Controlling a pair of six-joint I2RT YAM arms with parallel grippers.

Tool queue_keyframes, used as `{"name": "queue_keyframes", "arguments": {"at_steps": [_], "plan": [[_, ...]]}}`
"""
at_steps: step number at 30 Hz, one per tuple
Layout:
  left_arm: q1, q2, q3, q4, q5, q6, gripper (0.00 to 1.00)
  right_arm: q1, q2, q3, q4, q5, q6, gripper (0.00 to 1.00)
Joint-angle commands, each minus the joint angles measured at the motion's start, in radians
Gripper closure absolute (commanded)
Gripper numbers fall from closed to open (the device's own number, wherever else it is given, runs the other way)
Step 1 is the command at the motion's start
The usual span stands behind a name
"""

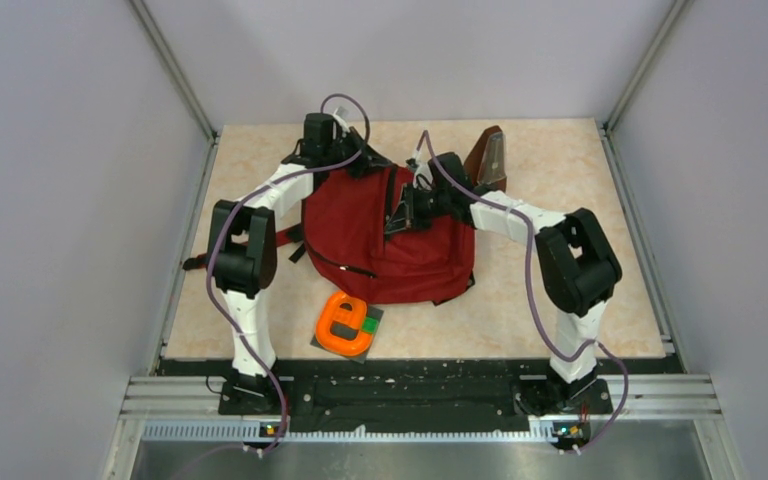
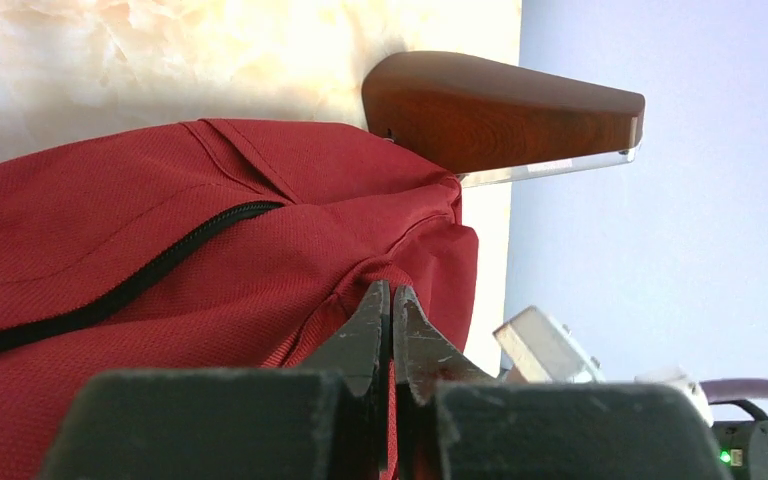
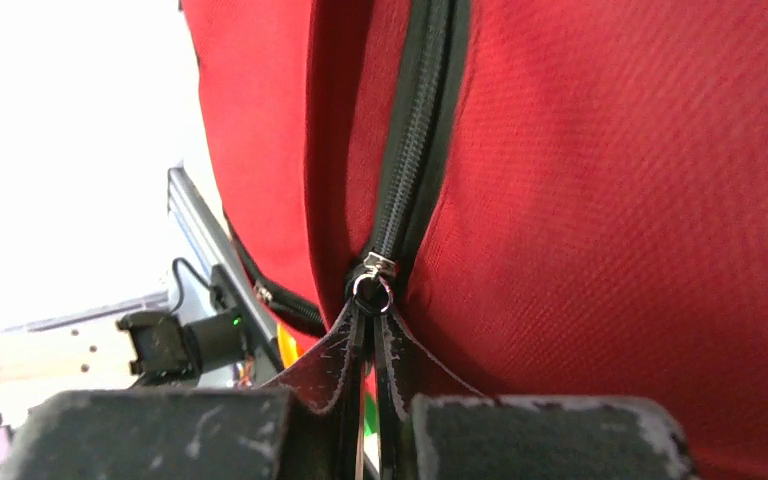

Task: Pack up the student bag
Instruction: Zip the student bag at the center of the board.

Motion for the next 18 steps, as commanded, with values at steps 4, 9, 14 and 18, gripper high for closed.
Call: {"name": "queue_keyframes", "arguments": {"at_steps": [4, 9, 14, 18], "plan": [[0.048, 0.008, 0.067, 0.199, -0.043, -0.005, 1.00, 0.008, -0.113, -0.054, -0.170, -0.187, -0.089, 1.00], [0.051, 0.014, 0.079, 0.189, -0.049, 0.021, 1.00, 0.030, -0.115, -0.077, -0.223, -0.250, -0.155, 1.00], [0.054, 0.018, 0.080, 0.186, -0.058, 0.031, 1.00, 0.061, -0.106, -0.063, -0.287, -0.241, -0.223, 1.00], [0.054, 0.018, 0.087, 0.169, -0.064, 0.054, 1.00, 0.061, -0.122, -0.047, -0.312, -0.181, -0.245, 1.00]]}}
